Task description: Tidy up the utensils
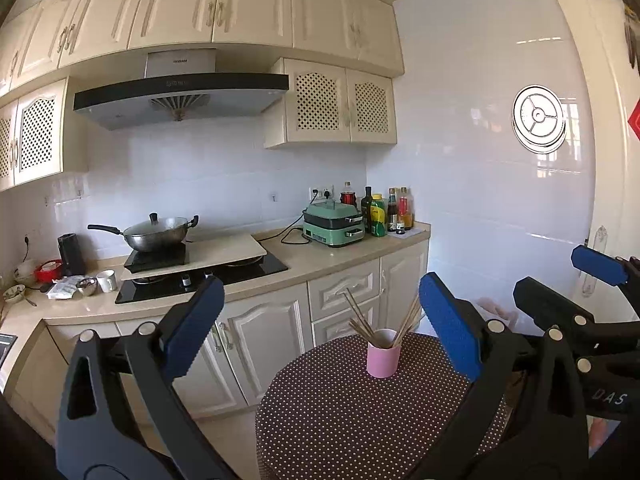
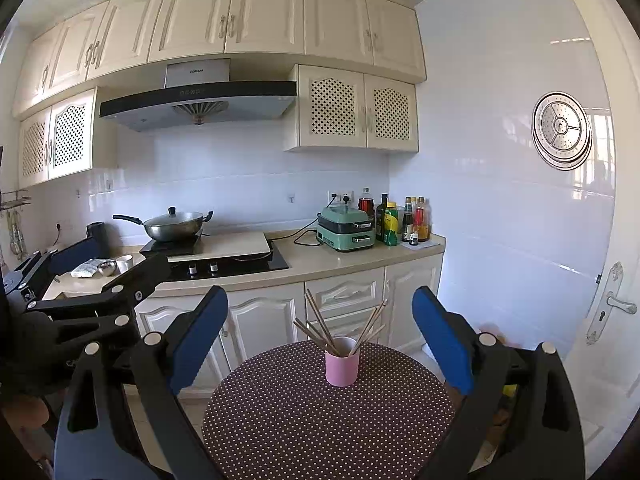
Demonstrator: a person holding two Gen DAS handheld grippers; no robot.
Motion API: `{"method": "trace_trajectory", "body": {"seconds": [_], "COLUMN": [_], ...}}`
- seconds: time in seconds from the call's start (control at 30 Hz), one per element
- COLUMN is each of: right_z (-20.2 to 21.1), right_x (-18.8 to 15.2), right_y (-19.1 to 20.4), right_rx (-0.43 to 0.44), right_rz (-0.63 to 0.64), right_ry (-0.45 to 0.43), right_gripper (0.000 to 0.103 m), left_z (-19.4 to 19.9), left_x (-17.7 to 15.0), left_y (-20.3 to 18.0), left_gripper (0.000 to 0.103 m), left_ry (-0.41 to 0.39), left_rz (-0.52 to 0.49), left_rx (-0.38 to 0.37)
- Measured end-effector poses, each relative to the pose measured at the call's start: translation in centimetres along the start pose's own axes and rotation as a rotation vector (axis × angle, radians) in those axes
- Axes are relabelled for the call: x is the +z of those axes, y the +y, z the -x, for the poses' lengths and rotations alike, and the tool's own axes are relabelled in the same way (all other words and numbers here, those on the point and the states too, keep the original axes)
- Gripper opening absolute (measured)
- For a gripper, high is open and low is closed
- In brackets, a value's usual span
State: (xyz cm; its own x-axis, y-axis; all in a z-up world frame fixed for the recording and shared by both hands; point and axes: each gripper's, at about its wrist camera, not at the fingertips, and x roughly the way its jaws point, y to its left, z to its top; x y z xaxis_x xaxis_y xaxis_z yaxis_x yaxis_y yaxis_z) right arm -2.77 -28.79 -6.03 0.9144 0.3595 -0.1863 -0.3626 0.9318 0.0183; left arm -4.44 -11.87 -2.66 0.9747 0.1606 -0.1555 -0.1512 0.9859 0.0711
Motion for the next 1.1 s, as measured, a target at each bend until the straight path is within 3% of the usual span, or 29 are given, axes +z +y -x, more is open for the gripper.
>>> {"method": "trace_trajectory", "body": {"seconds": [1.1], "right_z": [-0.4], "right_x": [0.0], "right_y": [-1.3], "right_rx": [0.024], "right_rz": [-0.006], "right_ry": [0.005], "right_gripper": [0.090], "left_z": [-0.5], "left_x": [0.2], "left_y": [-1.7], "left_gripper": [0.096], "left_ry": [0.010], "left_rz": [-0.009], "left_rx": [0.020]}}
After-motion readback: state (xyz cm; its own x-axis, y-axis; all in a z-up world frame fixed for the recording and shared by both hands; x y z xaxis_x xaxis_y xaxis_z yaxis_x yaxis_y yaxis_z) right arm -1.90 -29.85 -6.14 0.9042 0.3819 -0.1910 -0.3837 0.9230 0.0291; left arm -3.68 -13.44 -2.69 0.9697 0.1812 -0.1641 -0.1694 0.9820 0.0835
